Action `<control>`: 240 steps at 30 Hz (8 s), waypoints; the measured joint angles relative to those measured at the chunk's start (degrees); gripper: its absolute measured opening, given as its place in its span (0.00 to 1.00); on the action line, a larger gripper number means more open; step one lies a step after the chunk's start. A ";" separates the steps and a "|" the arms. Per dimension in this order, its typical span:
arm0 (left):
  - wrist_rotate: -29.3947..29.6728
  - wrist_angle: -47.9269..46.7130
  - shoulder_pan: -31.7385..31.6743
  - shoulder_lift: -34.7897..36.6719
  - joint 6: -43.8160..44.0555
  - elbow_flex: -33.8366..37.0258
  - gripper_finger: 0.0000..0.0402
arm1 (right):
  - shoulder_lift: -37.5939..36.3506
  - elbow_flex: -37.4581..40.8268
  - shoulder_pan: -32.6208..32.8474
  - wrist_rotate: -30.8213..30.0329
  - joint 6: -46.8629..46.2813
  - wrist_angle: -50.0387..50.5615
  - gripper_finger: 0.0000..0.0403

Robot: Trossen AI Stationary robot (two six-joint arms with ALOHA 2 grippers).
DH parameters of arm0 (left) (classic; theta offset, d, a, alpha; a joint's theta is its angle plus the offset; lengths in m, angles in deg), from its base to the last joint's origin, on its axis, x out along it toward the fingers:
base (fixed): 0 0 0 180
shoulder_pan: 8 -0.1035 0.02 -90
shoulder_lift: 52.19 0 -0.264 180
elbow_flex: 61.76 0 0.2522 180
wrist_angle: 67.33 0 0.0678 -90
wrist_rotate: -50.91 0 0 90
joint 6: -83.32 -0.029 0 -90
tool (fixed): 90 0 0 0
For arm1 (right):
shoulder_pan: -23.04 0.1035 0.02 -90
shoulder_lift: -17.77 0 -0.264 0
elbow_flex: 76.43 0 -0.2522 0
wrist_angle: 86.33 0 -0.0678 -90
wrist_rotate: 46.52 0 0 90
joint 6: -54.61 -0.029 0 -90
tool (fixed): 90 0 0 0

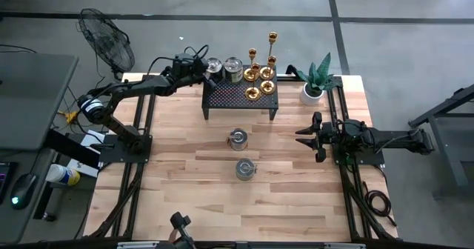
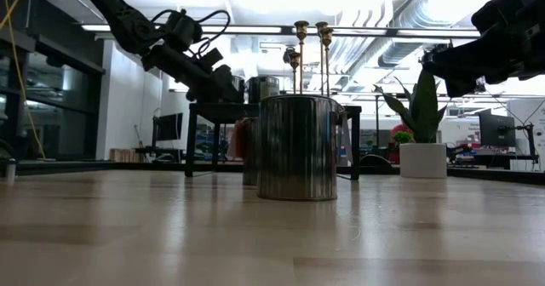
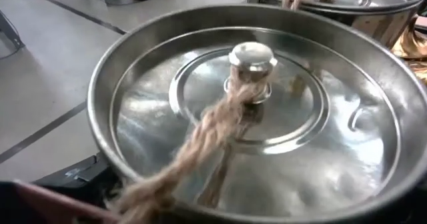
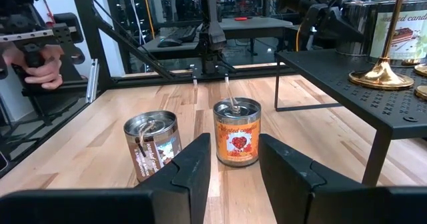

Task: Pick & Place candle stick holders
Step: Put the scented candle on the shelf

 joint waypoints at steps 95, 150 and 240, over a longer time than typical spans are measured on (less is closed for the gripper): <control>-11.49 -4.05 -0.07 4.52 -5.77 -2.19 1.00 | 0.01 0.02 0.00 0.00 0.00 0.00 0.29; -15.41 -16.69 17.45 15.04 -1.09 -4.76 1.00 | 0.02 0.01 0.00 0.01 0.00 0.00 0.29; 18.03 5.44 42.62 -0.43 7.51 18.73 1.00 | 0.01 0.01 0.01 0.01 -0.01 0.00 0.29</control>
